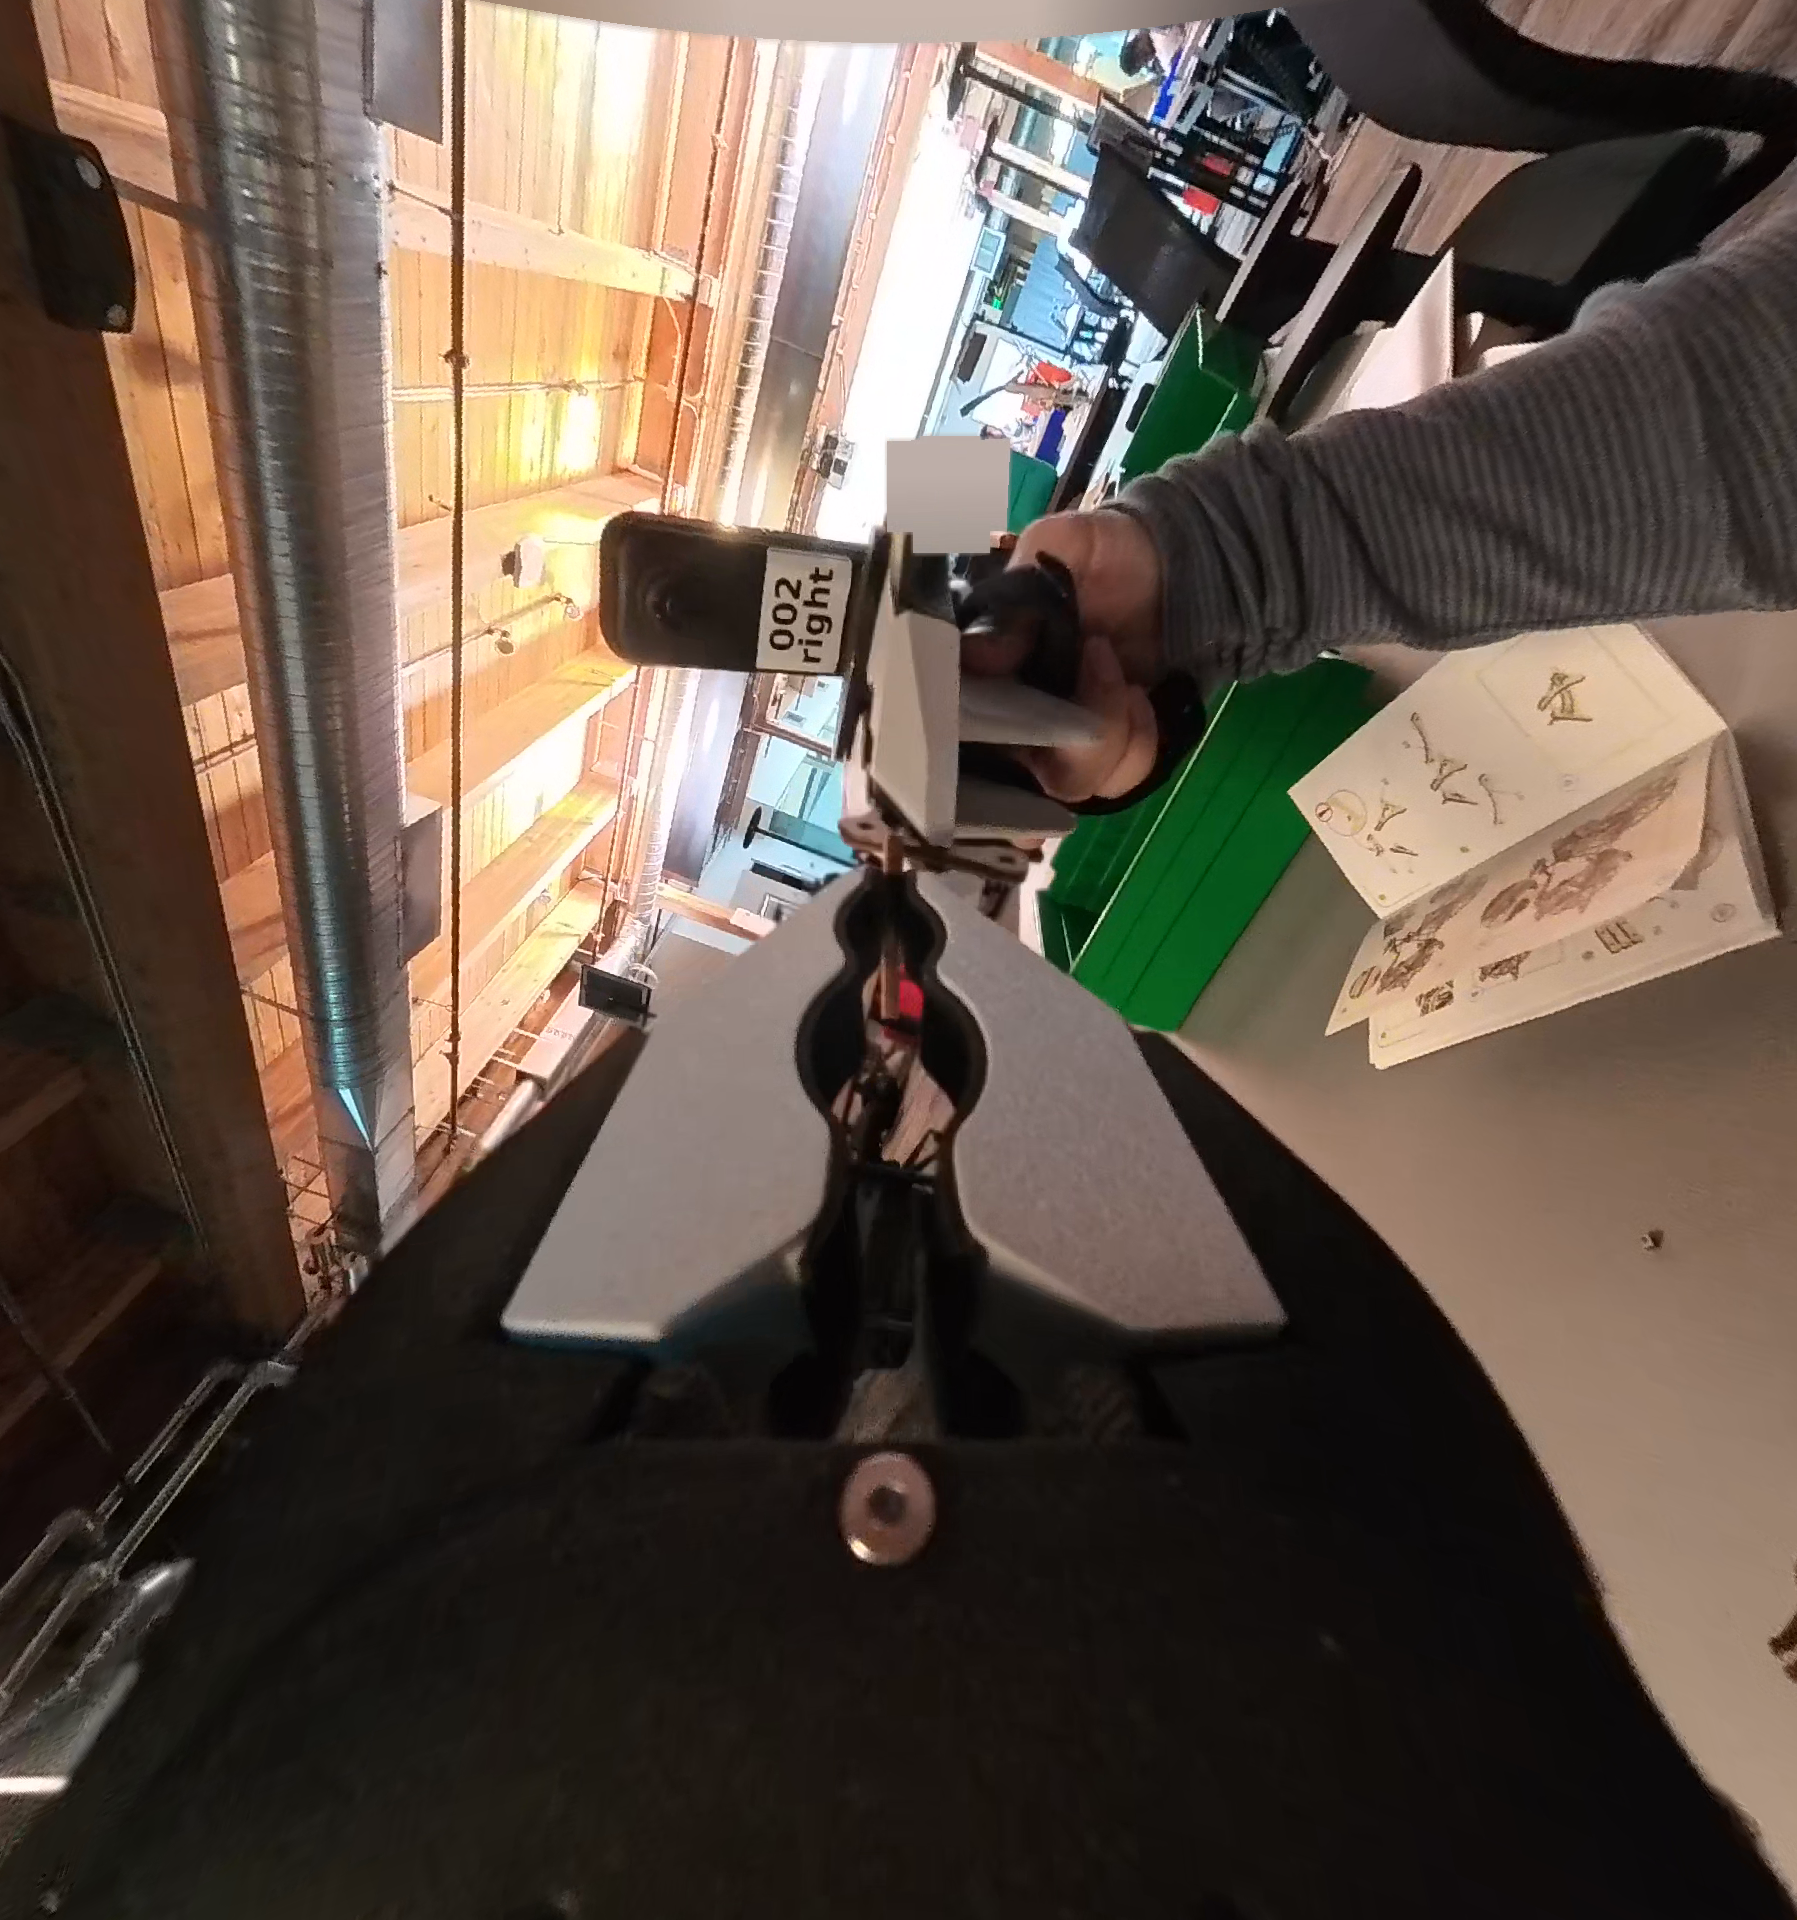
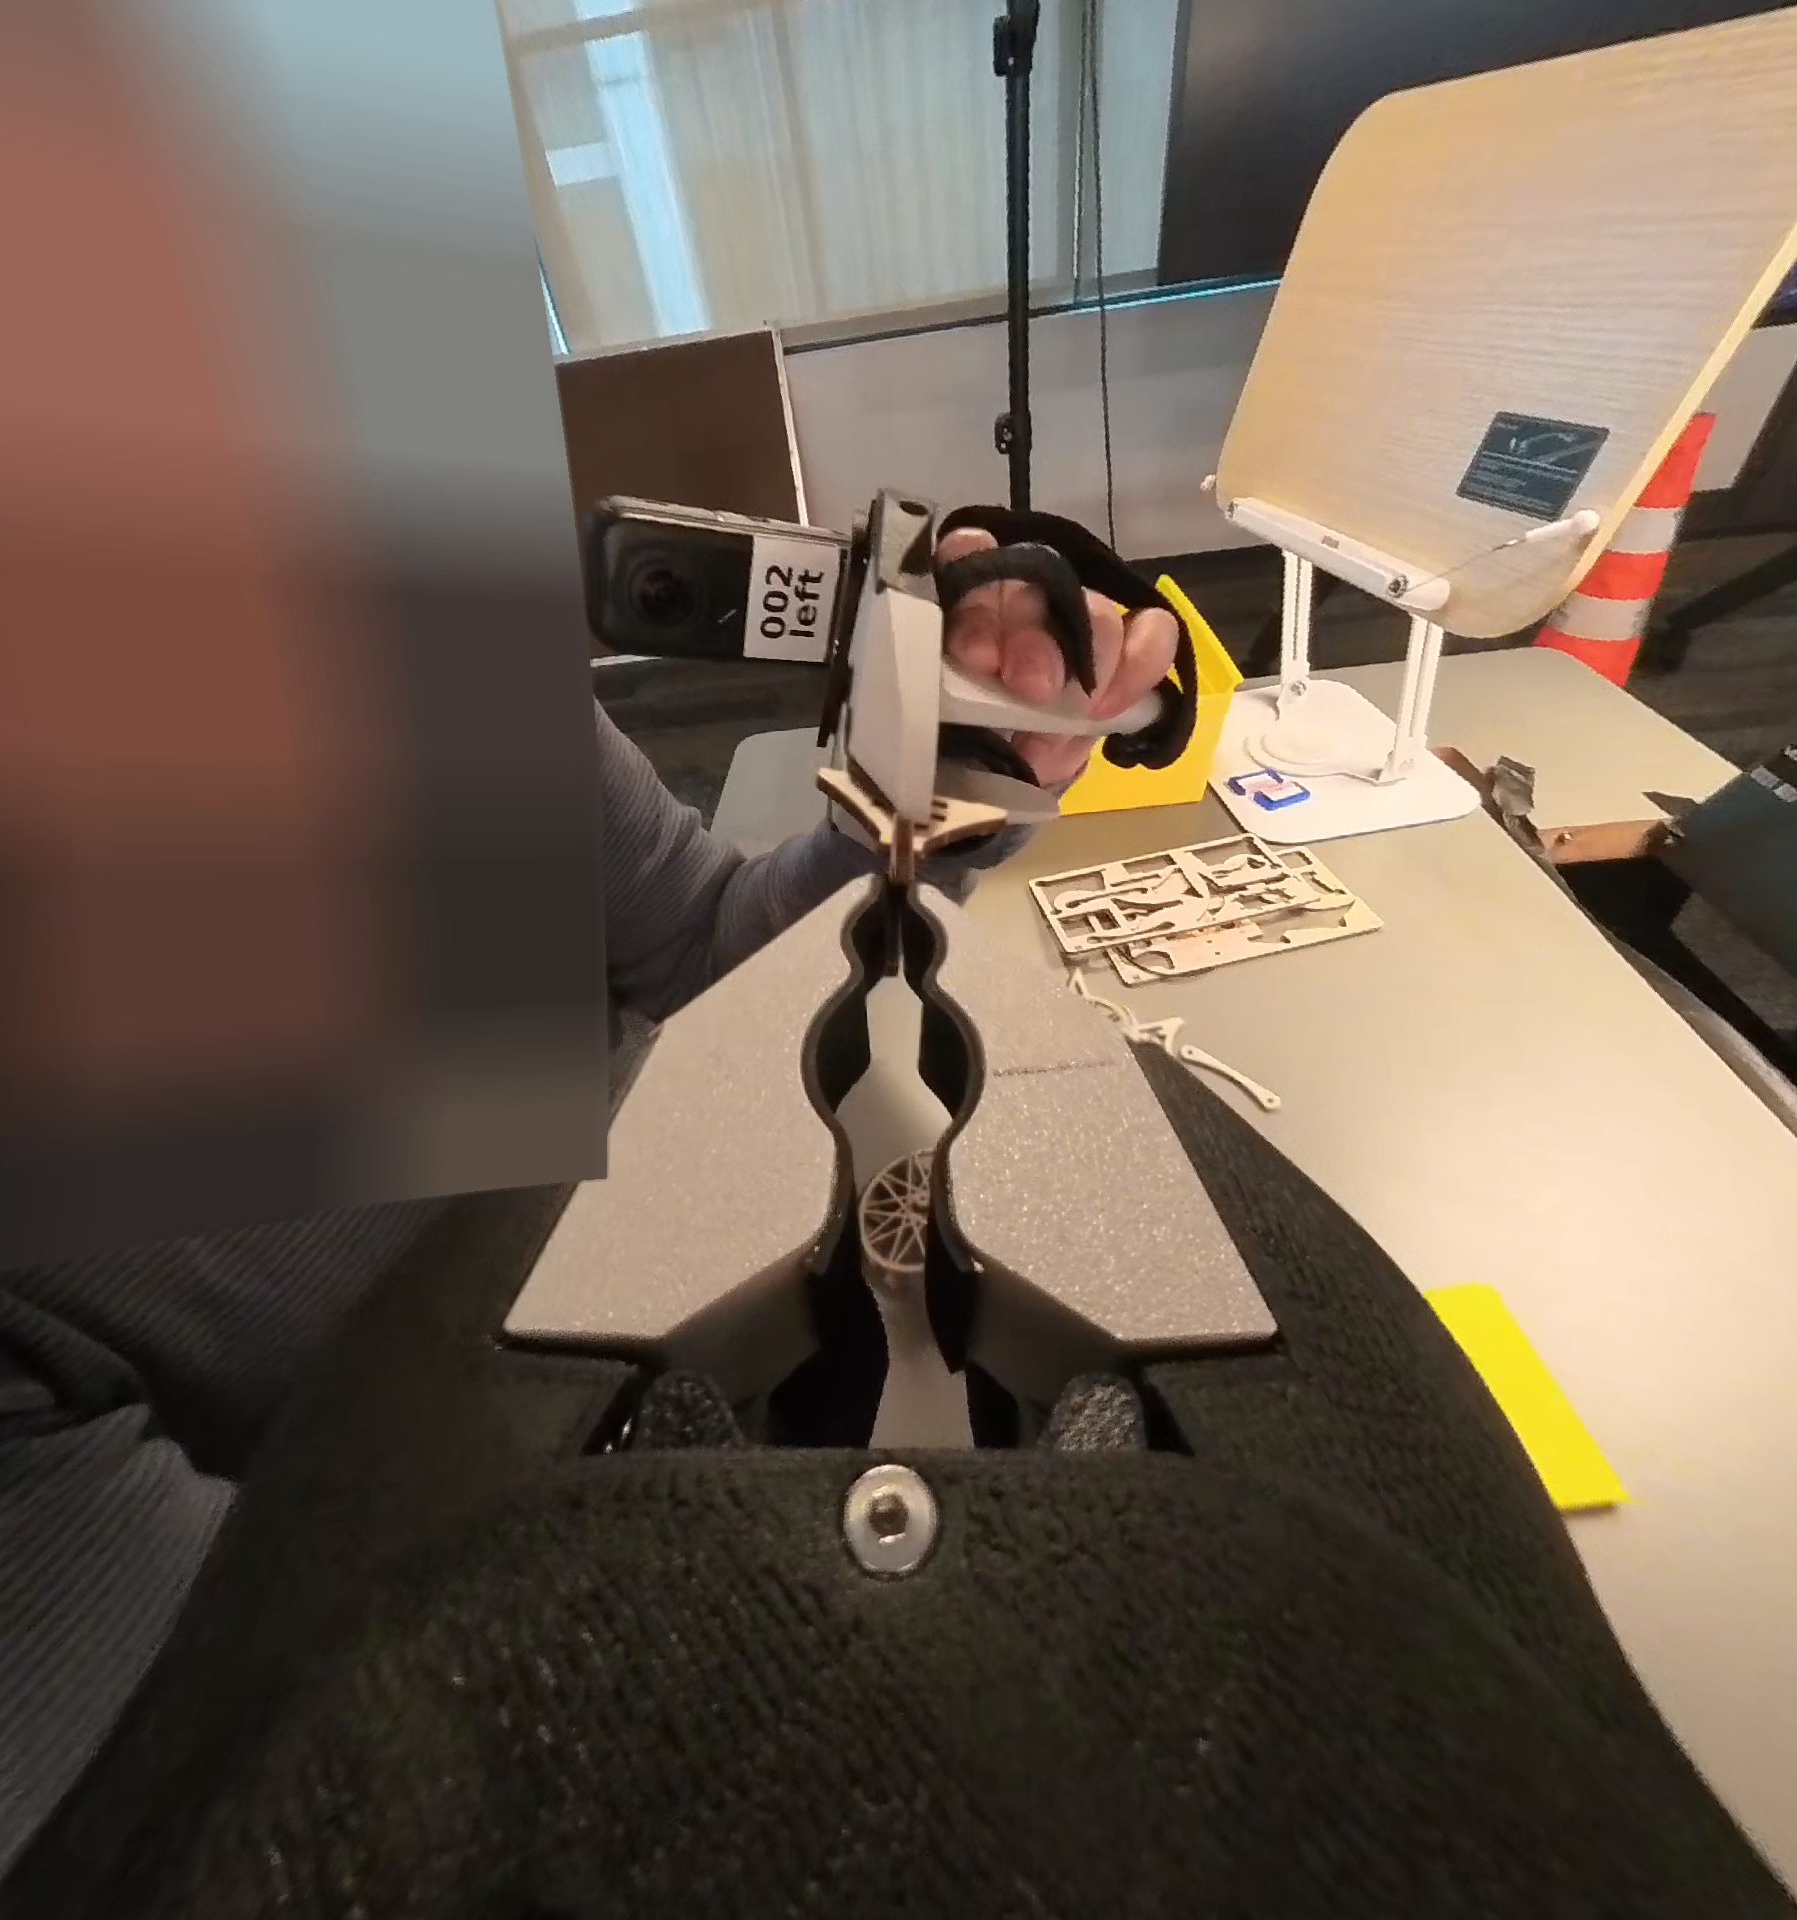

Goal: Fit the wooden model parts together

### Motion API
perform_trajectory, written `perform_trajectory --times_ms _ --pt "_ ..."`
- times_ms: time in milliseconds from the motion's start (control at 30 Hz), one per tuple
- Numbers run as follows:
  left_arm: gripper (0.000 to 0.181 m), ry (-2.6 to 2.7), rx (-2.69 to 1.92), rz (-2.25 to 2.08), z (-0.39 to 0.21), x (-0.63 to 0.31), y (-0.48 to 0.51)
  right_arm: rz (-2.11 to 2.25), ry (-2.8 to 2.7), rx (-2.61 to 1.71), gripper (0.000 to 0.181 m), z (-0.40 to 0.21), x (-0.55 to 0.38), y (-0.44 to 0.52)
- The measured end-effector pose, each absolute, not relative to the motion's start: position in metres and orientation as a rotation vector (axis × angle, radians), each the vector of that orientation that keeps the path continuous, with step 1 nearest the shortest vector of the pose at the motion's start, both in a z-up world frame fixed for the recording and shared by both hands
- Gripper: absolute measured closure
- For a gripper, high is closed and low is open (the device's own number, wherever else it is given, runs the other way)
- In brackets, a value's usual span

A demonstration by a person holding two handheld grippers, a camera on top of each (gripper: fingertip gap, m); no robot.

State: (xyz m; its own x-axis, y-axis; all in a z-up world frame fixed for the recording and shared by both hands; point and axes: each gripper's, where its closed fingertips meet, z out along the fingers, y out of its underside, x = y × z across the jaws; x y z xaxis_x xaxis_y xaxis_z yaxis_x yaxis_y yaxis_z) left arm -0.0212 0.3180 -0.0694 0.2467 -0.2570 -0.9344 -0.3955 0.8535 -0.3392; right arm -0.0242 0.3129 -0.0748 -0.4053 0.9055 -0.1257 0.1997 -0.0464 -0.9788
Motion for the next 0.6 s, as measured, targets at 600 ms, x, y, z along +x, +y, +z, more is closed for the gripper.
perform_trajectory --times_ms 600 --pt "0.181 1.571 -0.701 0.029 -0.107 -0.014 0.318 1.299 -1.769 -1.392 0.181 -0.112 -0.017 0.313"
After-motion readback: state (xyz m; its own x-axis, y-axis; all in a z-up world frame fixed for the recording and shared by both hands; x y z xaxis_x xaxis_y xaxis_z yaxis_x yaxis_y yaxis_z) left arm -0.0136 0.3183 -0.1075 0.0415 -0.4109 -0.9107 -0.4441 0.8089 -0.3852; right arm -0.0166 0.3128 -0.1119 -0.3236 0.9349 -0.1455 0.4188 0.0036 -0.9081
